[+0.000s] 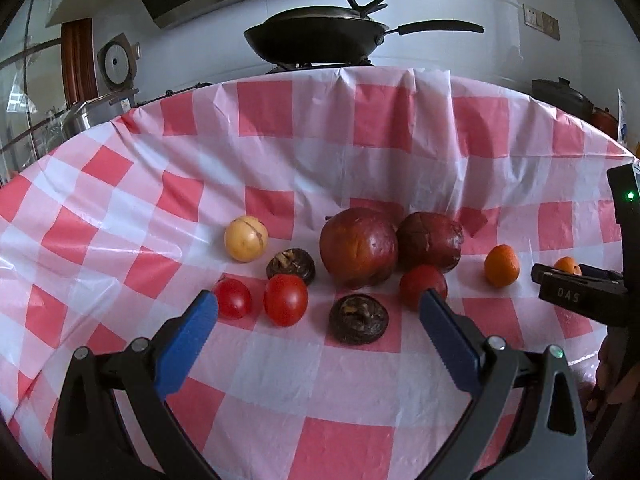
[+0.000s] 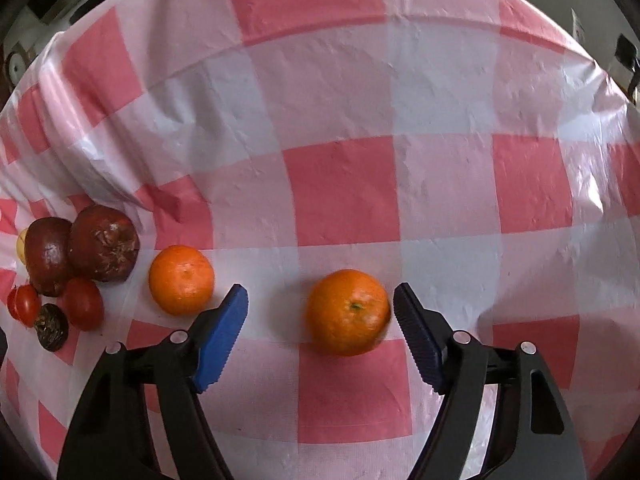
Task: Organize fruits
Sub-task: 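Grasp another mandarin with the right tool and lift it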
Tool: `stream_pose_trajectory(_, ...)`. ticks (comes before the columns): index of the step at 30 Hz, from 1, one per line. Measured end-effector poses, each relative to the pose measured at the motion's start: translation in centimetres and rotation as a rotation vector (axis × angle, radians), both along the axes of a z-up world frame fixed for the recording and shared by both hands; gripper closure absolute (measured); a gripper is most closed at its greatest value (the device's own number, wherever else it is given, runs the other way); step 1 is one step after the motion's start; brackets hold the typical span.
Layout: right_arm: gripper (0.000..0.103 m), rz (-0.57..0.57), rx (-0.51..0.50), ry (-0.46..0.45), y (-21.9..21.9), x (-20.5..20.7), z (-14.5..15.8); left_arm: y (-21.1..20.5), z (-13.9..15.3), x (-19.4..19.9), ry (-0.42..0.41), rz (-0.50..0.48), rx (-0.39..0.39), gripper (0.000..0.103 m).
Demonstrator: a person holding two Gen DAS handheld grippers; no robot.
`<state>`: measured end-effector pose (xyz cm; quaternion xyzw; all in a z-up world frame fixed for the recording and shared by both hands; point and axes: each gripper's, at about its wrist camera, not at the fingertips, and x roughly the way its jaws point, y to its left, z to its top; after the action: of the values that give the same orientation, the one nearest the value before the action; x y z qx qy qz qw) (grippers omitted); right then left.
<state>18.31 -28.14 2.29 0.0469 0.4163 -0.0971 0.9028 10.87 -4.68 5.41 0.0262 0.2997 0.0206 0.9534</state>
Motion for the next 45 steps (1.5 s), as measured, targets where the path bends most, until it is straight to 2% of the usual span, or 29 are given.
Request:
stream_pose_trajectory(5,0.03,-0.007,-0.004,0.012,-0.5,0.1,-0.4,-0.1,-0.2,-0.2,0.002,-0.012,0.006,0.002)
stream_pose_trajectory(15,0.043,-0.029,0.016,0.023,-1.9,0.2,-1.0,-0.2,-0.3,-0.3,0.007,-0.021,0.003,0.002)
stream_pose_trajectory(20,0.052,-0.039,0.019,0.022,-2.4,0.2,-1.1,-0.2,-0.3,-0.3,0.009,-0.023,0.002,0.002)
stream_pose_trajectory(22,0.061,-0.043,0.02,0.019,-2.6,0.2,-1.0,-0.2,-0.4,-0.3,0.011,-0.024,0.002,0.002)
stream_pose_trajectory(28,0.062,-0.037,0.019,-0.003,-2.7,0.0,-0.7,-0.2,-0.6,-0.2,0.015,-0.025,0.001,0.002)
stream_pose_trajectory(34,0.062,-0.08,0.062,-0.11,-4.2,-1.1,0.8,-0.3,-0.9,0.0,0.034,-0.03,-0.002,0.002)
stream_pose_trajectory(39,0.062,-0.088,0.123,-0.176,-5.2,-1.9,1.5,0.4,-1.6,0.3,0.11,-0.074,-0.075,0.002)
stream_pose_trajectory(41,0.062,-0.086,0.13,-0.182,-5.3,-2.1,1.4,0.6,-1.9,0.4,0.14,-0.098,-0.105,0.012)
stream_pose_trajectory(43,0.062,-0.083,0.154,-0.182,-5.9,-2.3,1.4,0.2,-2.3,0.8,0.17,-0.133,-0.13,0.015)
stream_pose_trajectory(45,0.062,-0.085,0.168,-0.182,-6.4,-2.2,1.3,-0.8,-2.6,1.1,0.177,-0.16,-0.108,0.017)
